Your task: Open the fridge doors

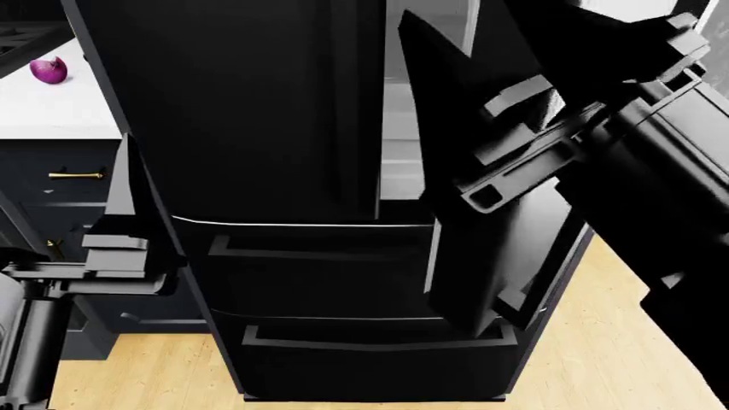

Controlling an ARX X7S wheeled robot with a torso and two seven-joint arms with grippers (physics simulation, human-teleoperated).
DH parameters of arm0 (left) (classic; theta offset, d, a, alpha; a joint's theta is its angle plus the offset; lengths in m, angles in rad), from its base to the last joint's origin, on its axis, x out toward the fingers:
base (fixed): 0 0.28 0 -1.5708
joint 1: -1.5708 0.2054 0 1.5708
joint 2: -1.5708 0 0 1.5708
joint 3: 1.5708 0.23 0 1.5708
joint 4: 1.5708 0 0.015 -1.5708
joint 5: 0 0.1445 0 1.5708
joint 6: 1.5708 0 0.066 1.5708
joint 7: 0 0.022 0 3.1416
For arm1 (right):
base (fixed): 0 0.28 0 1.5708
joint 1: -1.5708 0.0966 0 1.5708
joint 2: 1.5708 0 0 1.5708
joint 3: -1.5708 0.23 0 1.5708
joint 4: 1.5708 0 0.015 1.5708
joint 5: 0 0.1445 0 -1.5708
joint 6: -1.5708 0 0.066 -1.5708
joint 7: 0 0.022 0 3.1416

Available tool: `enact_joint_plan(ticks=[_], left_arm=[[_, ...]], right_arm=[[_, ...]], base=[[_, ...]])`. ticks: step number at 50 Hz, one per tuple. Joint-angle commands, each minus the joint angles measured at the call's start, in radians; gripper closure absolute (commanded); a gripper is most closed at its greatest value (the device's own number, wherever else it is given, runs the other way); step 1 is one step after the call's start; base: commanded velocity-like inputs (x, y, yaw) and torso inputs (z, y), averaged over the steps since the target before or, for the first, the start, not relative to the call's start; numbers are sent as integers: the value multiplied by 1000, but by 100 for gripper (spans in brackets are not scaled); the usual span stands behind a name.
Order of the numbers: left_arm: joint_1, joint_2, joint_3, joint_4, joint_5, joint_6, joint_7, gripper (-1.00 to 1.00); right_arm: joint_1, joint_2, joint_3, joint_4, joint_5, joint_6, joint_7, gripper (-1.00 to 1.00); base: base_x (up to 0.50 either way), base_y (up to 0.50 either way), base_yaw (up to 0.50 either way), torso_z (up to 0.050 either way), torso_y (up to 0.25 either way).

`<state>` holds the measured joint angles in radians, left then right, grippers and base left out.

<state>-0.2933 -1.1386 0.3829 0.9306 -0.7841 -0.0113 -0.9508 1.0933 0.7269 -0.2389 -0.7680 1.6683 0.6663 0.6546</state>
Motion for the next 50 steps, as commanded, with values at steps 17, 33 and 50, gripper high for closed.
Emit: enact_joint_plan(ticks=[17, 33, 50], left_arm=[[10, -4, -3, 1, 1, 7, -2, -100], [17, -5, -5, -5, 1, 17, 4, -100], [26, -6, -6, 4, 3, 19, -3, -100]], right_arm=[[55, -169, -215, 108, -74, 90, 109, -100], [97, -276, -291, 207, -128, 109, 137, -100], [170, -366, -344, 382, -207, 116, 118, -100]], base=[[0, 0, 0, 0, 0], [0, 0, 0, 0, 0], [0, 0, 0, 0, 0]])
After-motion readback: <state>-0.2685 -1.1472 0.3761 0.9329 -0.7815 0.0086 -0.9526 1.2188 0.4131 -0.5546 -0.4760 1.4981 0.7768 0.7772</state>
